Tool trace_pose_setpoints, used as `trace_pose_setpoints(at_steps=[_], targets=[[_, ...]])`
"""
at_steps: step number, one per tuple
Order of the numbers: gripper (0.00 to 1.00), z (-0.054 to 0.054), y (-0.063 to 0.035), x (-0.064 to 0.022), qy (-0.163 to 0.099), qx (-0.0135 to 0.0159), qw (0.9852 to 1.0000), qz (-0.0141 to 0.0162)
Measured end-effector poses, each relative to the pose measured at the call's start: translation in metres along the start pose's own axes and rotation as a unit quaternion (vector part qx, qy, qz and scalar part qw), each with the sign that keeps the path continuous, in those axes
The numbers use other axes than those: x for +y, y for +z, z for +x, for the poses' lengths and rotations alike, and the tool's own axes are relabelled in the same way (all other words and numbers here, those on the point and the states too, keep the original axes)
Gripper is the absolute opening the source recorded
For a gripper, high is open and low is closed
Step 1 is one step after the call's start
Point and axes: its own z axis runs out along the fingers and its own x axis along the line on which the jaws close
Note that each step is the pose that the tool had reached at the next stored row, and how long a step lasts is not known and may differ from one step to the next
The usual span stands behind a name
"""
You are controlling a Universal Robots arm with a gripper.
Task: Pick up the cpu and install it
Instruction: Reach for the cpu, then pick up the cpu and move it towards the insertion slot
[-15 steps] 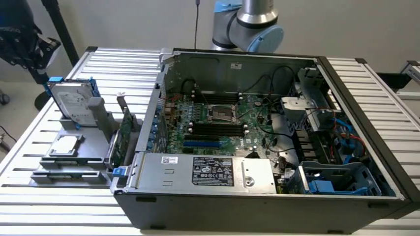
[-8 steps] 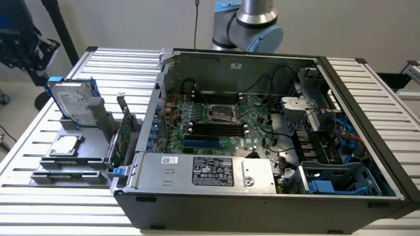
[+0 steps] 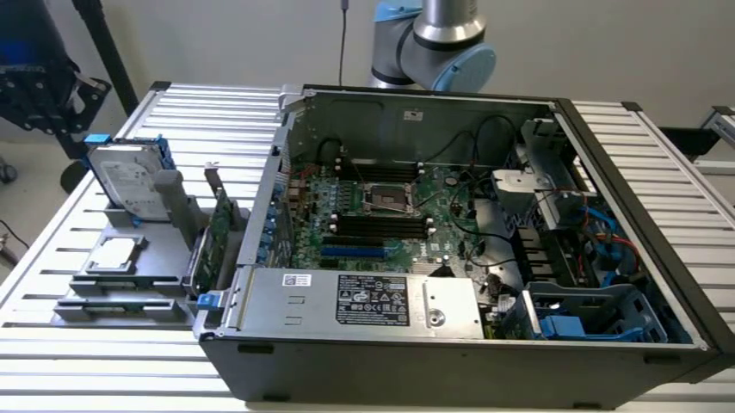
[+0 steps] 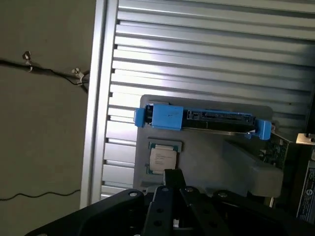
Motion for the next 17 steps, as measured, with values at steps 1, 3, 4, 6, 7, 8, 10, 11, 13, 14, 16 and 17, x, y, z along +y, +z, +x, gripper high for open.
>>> trace_pose_setpoints(at_steps=[1,3,4,6,7,8,10,11,13,14,16,17], targets=[[0.11,0.000,0.0020,0.0001,-0.001,-0.0001,1.0000,0.0000],[0.11,0.000,0.0056,0.0001,-0.003,-0.0002,1.0000,0.0001],[0.11,0.000,0.0074,0.0002,-0.004,-0.0002,1.0000,0.0002],[0.11,0.003,0.0110,0.0007,-0.005,-0.0005,1.0000,0.0002],[0.11,0.004,0.0120,0.0008,-0.005,-0.0007,1.0000,0.0002],[0.11,0.004,0.0121,0.0008,-0.005,-0.0007,1.0000,0.0004],[0.11,0.004,0.0121,0.0008,-0.005,-0.0007,1.0000,0.0004],[0.11,0.004,0.0121,0.0008,-0.005,-0.0007,1.0000,0.0004],[0.11,0.004,0.0120,0.0009,-0.005,-0.0006,1.0000,0.0004],[0.11,0.004,0.0121,0.0009,-0.005,-0.0007,1.0000,0.0004],[0.11,0.004,0.0121,0.0009,-0.005,-0.0007,1.0000,0.0004],[0.11,0.004,0.0121,0.0009,-0.005,-0.0007,1.0000,0.0004]])
